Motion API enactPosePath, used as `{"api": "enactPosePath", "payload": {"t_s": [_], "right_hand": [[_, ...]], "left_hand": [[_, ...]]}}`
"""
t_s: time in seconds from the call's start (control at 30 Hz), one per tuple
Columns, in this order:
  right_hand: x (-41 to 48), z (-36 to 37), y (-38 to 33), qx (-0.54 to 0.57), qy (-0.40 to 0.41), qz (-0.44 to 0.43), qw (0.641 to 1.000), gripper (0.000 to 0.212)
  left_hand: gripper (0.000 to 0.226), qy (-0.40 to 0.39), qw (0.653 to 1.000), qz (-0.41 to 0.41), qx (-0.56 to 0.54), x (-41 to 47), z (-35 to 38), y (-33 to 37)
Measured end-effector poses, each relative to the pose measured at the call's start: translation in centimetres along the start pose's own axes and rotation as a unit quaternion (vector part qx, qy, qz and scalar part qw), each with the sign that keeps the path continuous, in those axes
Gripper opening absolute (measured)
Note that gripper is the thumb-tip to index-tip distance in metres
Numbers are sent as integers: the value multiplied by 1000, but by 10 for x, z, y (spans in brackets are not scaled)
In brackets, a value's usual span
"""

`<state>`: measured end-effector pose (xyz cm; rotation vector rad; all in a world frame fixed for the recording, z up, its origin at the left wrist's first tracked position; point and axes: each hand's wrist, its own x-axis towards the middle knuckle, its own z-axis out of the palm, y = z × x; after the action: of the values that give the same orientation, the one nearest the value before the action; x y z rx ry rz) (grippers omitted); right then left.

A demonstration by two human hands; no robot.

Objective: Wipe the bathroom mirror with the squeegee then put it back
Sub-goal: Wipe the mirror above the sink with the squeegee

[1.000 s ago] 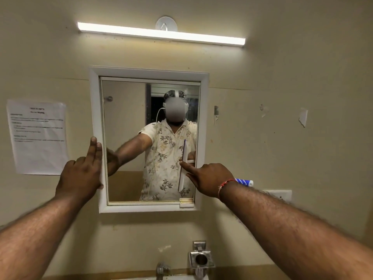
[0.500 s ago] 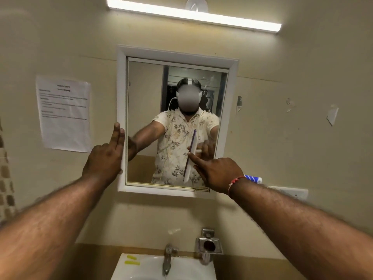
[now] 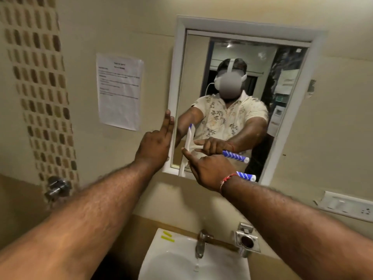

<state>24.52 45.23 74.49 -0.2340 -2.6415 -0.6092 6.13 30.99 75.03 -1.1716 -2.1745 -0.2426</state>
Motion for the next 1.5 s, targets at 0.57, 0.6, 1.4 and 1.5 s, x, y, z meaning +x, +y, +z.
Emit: {"api": "enactPosePath", "payload": {"t_s": [0.57,0.6,1.4,1.5], "right_hand": [[42,-2,-15,14,58,-42,997,58],[43,-5,-15,8,59,-45,997,58],[43,-24,-17,-66,-19,-5,998,65],[35,-22,-11,-57,-14,-6,998,67]], "left_hand": [[135,15,998,13,-53,-14,23,-7],[134,15,998,14,-55,-15,23,-7],[117,12,998,-5,65,-20,38,-1],[120,4,994,-4,110,-21,34,2]]}}
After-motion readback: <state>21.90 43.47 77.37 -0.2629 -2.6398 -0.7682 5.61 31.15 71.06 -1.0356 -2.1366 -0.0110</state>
